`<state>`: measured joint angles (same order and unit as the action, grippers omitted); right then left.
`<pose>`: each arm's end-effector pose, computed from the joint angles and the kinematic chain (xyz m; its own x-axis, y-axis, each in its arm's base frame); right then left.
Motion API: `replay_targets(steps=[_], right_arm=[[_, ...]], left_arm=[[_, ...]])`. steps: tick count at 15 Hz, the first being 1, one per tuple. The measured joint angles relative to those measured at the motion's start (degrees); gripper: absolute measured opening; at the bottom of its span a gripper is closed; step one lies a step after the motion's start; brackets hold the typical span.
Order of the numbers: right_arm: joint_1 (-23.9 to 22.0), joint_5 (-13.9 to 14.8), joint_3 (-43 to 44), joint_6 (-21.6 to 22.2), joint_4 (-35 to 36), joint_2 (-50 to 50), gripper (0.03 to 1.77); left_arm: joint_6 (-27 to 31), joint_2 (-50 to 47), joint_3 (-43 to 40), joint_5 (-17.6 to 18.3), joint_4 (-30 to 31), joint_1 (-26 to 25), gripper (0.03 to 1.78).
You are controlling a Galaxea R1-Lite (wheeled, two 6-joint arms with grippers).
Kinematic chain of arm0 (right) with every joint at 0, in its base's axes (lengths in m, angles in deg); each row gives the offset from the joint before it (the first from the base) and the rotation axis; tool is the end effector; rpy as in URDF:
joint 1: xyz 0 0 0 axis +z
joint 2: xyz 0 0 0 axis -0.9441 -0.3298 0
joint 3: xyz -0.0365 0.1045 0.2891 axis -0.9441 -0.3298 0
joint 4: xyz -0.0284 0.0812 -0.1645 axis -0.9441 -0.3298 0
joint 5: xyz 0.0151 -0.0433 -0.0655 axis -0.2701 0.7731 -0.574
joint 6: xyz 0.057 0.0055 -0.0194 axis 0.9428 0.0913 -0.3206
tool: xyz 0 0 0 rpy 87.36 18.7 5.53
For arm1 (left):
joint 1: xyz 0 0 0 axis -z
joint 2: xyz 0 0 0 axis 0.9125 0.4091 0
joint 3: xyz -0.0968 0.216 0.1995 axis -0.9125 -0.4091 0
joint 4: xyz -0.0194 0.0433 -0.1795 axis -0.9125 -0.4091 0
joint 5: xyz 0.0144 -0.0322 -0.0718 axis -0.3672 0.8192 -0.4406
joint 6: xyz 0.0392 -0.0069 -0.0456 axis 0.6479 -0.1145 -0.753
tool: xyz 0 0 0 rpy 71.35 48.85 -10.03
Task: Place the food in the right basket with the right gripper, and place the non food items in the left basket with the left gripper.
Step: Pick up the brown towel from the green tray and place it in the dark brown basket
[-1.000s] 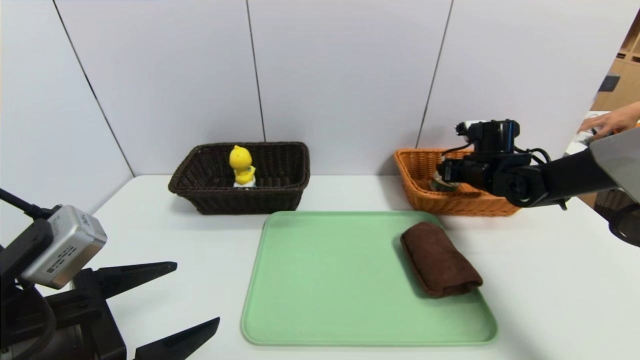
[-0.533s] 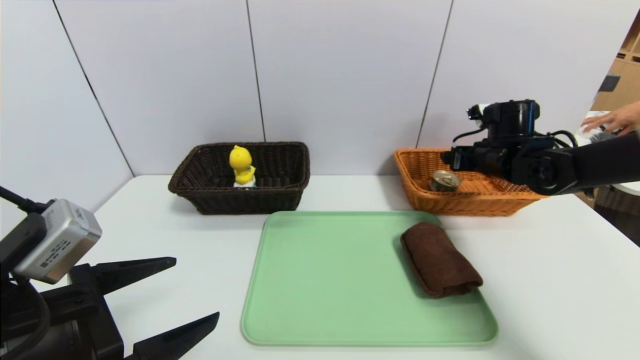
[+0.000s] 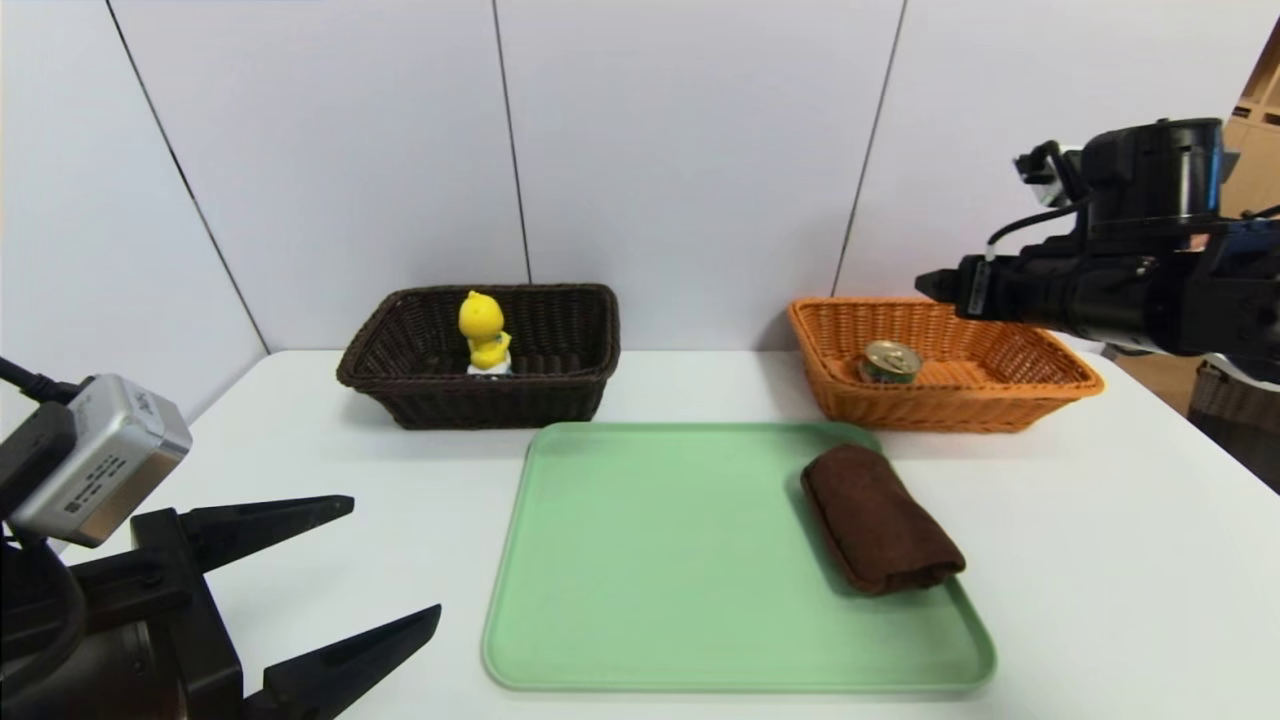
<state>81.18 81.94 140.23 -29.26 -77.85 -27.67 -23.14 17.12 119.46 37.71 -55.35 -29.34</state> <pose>0.3480 0.0481 0.2432 0.9381 -0.0902 -0.3345 0.0954 0.9954 -0.0009 0.1194 -0.0946 0.2116 0.7175 -0.6337 -0.2892 0.6573 0.7533 -0.0197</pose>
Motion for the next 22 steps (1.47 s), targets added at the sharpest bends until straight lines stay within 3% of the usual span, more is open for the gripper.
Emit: replay_targets(steps=[7,13,19,22], right_arm=[[1.0,0.0,-14.3,0.2,-2.3,17.9,1.69],[0.4,0.0,-20.5,0.1,-9.4,29.8,1.69],[0.9,-0.1,-24.6,0.1,-11.2,34.7,1.69],[1.0,-0.6,-25.3,0.2,-11.2,35.1,1.69]], left_arm=[[0.6,0.0,0.9,0.2,-0.1,0.1,1.69],[0.7,1.7,3.4,2.4,-0.1,0.1,1.69],[0.9,12.9,12.2,1.7,0.1,4.0,1.69],[0.4,20.5,17.6,-0.7,0.1,6.8,1.69]])
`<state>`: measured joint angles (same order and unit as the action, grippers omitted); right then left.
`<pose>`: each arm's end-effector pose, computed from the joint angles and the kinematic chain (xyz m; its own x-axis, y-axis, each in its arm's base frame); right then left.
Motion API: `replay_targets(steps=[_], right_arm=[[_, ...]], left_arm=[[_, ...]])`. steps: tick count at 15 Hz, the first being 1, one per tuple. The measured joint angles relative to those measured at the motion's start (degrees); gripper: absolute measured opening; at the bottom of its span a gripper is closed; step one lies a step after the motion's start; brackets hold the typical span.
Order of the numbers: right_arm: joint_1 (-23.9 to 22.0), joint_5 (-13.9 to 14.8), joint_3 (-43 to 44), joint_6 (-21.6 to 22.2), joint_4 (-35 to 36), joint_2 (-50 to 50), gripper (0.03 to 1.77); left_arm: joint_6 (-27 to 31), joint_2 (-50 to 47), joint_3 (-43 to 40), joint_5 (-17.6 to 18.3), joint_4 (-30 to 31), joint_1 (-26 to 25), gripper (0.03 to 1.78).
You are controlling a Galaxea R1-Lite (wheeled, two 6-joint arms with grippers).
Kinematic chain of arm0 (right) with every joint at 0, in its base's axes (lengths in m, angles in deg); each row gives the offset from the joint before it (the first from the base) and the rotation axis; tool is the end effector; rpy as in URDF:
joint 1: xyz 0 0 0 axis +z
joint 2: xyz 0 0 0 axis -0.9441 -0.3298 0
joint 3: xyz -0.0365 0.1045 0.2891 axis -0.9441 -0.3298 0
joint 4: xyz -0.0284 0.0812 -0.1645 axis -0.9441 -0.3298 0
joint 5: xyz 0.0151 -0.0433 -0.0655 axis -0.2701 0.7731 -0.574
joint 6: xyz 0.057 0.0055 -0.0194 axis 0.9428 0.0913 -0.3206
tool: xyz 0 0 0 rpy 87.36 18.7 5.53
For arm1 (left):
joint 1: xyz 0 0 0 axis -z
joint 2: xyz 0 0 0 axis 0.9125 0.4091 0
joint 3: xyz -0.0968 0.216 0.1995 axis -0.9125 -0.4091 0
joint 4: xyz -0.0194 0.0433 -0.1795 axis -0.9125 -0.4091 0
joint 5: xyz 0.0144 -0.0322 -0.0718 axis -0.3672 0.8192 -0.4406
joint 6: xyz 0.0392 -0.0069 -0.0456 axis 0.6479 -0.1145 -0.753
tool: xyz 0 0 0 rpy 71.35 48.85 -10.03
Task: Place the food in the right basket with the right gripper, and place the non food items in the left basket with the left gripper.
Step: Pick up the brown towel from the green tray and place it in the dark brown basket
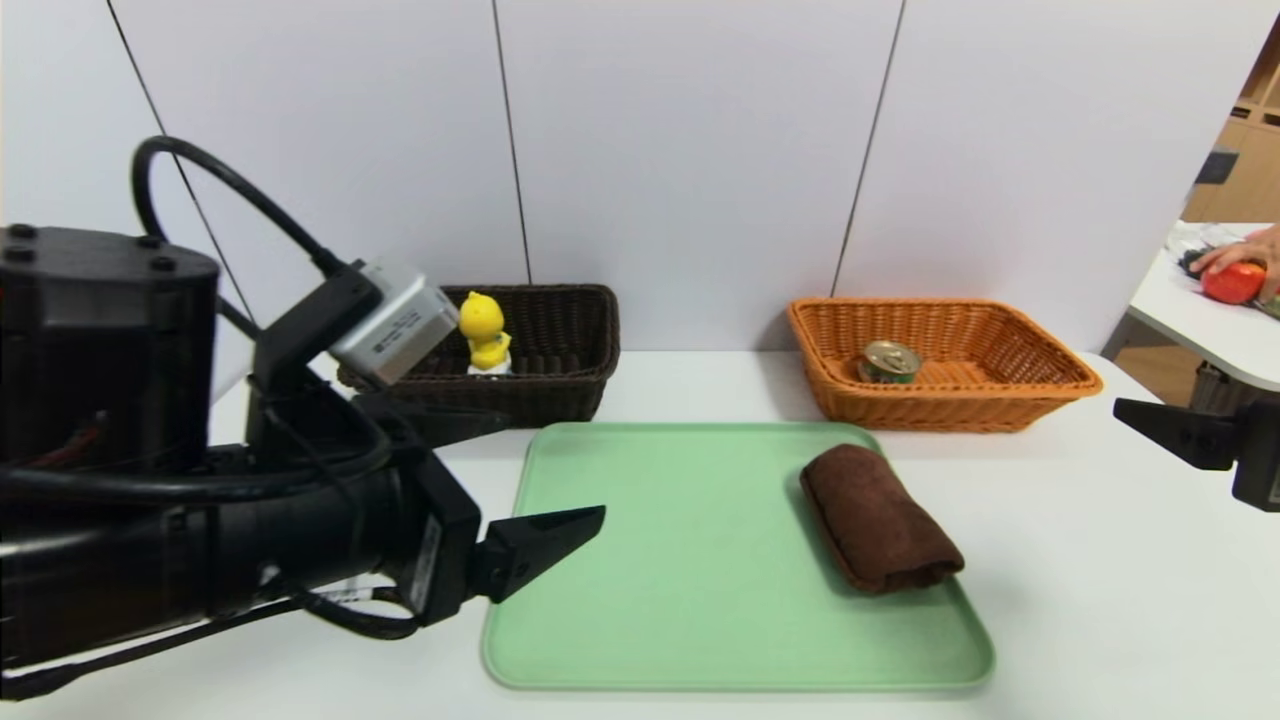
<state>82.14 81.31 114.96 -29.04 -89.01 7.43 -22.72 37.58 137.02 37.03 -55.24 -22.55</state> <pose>0.1663 0.0181 0.2368 0.9320 -0.0651 -0.3564 0.0698 0.9976 0.0002 0.1798 -0.1753 0.2379 0.6353 -0.6956 -0.3355 0.7353 0.6776 -0.0127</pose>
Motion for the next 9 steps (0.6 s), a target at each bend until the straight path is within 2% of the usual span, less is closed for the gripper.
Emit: replay_targets(steps=[4,9], right_arm=[[0.0,-0.2,-0.3,0.2,0.3,-0.6,1.69],[0.8,-1.7,-0.6,2.5,0.6,-1.6,1.69]], left_arm=[[-2.9,11.6,8.6,-5.8,-0.1,4.9,1.69],[-8.1,25.9,20.5,-14.1,-1.5,12.7,1.69]])
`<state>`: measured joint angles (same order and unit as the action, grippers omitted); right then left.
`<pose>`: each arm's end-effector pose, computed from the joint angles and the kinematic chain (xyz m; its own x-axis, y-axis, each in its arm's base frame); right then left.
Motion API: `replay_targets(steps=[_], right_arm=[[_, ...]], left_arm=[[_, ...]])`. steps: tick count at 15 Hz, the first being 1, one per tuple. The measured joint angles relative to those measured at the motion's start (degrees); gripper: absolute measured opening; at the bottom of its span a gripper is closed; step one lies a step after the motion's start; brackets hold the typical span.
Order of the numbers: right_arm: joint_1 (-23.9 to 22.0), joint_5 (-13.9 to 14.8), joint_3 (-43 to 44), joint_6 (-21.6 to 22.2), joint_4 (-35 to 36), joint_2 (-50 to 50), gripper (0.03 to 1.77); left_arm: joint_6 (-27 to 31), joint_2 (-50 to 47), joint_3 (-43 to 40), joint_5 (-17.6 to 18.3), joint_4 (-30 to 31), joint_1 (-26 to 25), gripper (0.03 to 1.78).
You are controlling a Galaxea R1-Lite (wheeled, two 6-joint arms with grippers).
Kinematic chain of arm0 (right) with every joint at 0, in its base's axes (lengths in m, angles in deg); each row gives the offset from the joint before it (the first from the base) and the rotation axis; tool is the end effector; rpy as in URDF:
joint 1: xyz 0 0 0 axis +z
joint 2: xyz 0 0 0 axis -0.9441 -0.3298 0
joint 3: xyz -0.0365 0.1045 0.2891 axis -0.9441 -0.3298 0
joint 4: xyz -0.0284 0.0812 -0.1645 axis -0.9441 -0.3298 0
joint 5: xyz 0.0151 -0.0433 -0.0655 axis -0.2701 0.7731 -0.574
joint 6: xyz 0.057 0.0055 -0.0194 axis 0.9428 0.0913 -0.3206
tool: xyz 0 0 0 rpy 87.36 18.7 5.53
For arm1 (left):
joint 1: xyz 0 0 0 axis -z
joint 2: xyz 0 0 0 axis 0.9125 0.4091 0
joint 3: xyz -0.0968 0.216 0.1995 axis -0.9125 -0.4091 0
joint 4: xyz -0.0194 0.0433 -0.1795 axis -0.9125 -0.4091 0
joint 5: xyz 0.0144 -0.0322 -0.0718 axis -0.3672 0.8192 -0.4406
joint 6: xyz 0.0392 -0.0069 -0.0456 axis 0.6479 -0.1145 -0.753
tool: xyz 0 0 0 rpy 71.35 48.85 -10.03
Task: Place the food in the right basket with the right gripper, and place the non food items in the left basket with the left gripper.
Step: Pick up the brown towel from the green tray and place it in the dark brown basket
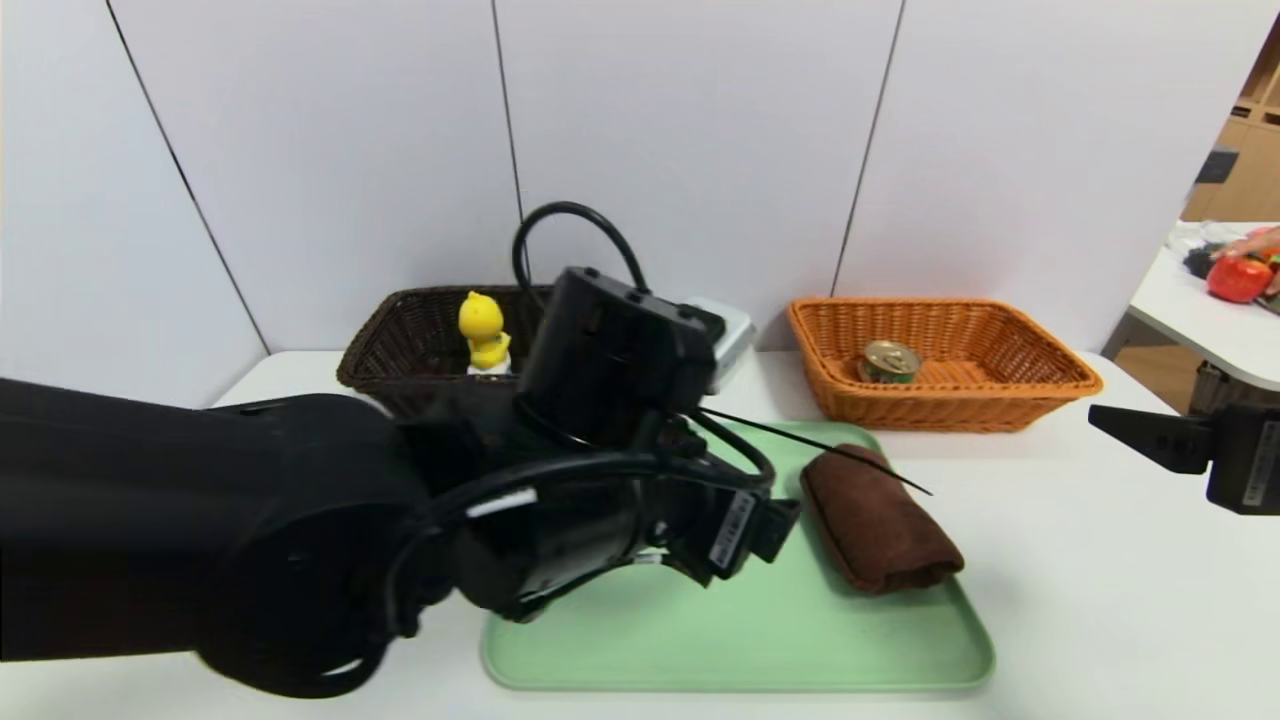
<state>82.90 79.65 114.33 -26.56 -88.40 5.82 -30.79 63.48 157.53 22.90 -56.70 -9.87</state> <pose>0.1726 0.0235 0.2298 0.9227 -0.0261 -0.3846 0.0465 0.9980 0.0436 0.2215 -0.3091 0.2039 0.6381 -0.6323 -0.4394 0.6902 0.7227 -0.0377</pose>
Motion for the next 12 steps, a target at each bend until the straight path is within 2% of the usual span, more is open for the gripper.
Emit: replay_targets(steps=[5,10,12], right_arm=[[0.4,-0.1,-1.9,1.4,0.3,-0.6,1.69],[0.4,0.0,-3.5,1.9,0.3,-0.6,1.69],[0.4,0.0,-3.7,2.0,0.3,-0.6,1.70]], left_arm=[[-5.0,9.3,12.7,-4.5,-7.8,4.1,1.69],[-9.3,16.2,25.9,-5.9,-15.7,6.2,1.69],[-11.4,19.0,32.6,-6.8,-20.6,6.7,1.69]])
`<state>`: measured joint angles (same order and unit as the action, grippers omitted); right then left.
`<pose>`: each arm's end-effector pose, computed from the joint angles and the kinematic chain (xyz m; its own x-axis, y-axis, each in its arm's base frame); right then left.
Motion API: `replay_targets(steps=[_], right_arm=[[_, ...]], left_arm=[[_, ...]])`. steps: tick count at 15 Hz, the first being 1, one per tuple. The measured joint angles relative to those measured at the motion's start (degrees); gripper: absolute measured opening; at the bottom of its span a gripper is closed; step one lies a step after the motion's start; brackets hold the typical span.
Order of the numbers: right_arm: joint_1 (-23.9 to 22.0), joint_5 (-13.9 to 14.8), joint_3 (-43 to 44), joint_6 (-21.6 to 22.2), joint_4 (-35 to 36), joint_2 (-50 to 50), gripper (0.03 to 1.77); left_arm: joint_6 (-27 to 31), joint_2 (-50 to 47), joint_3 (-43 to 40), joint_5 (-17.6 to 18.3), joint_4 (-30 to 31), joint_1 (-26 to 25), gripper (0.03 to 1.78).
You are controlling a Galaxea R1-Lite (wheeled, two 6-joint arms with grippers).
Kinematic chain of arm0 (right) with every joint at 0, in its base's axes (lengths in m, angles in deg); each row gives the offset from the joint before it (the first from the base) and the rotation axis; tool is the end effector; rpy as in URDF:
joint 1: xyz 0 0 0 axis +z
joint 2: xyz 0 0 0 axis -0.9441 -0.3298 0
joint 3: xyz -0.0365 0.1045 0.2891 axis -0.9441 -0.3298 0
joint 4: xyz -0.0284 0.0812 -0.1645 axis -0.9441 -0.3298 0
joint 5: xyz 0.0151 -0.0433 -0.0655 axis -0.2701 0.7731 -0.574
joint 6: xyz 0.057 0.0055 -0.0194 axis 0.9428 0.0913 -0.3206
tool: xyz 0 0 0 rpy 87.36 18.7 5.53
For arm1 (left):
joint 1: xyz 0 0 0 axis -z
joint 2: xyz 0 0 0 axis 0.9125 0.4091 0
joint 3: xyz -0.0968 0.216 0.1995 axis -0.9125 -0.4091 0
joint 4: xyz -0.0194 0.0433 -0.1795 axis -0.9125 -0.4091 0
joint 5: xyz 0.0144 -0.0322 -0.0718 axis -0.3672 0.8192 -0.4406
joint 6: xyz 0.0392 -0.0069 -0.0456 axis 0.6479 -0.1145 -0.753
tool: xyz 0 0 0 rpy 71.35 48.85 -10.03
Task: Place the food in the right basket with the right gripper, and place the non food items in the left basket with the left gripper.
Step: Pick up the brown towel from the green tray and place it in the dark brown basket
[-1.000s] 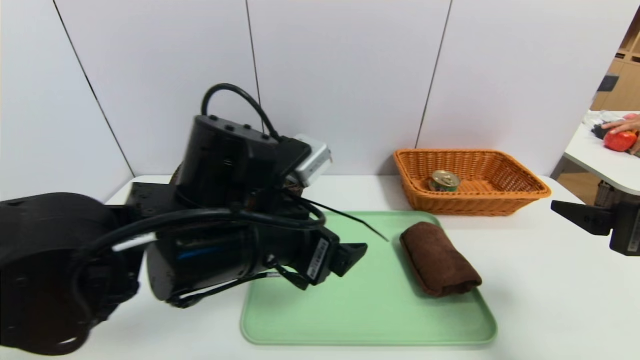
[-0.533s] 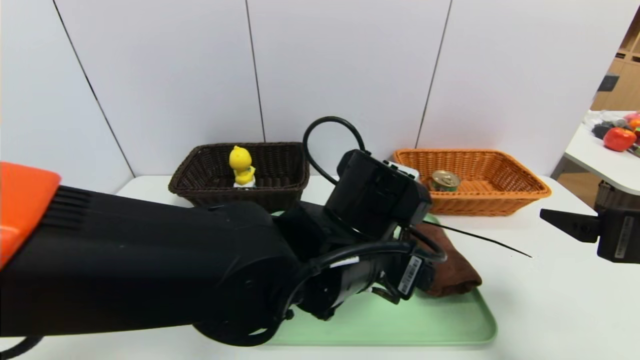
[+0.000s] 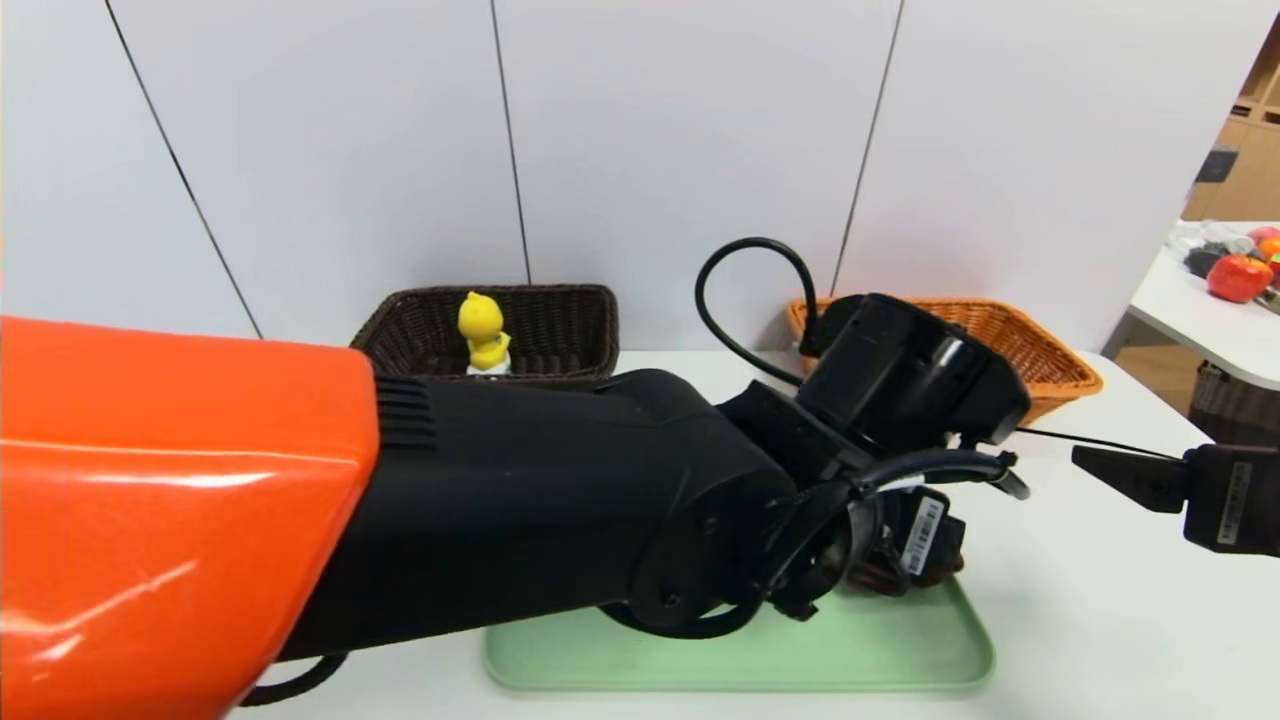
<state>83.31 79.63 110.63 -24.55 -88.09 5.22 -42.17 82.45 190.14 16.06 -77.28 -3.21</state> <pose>0.1713 0.0245 0.2086 0.8946 -0.0255 -0.4461 0.0569 0.9967 0.0572 0.2303 -0.4068 0.1942 0.6254 -0.5752 -0.5273 0.6172 0.7781 -0.1167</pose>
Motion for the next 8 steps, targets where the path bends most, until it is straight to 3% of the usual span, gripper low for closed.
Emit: replay_targets(steps=[4,8], right_arm=[[0.0,-0.1,-0.1,0.0,0.1,-0.1,1.70],[0.4,-0.1,0.0,0.6,0.1,-0.6,1.70]], left_arm=[[-2.4,5.1,10.9,-0.4,-8.2,0.4,1.69],[-2.4,7.9,12.4,-0.4,-6.9,0.5,1.69]])
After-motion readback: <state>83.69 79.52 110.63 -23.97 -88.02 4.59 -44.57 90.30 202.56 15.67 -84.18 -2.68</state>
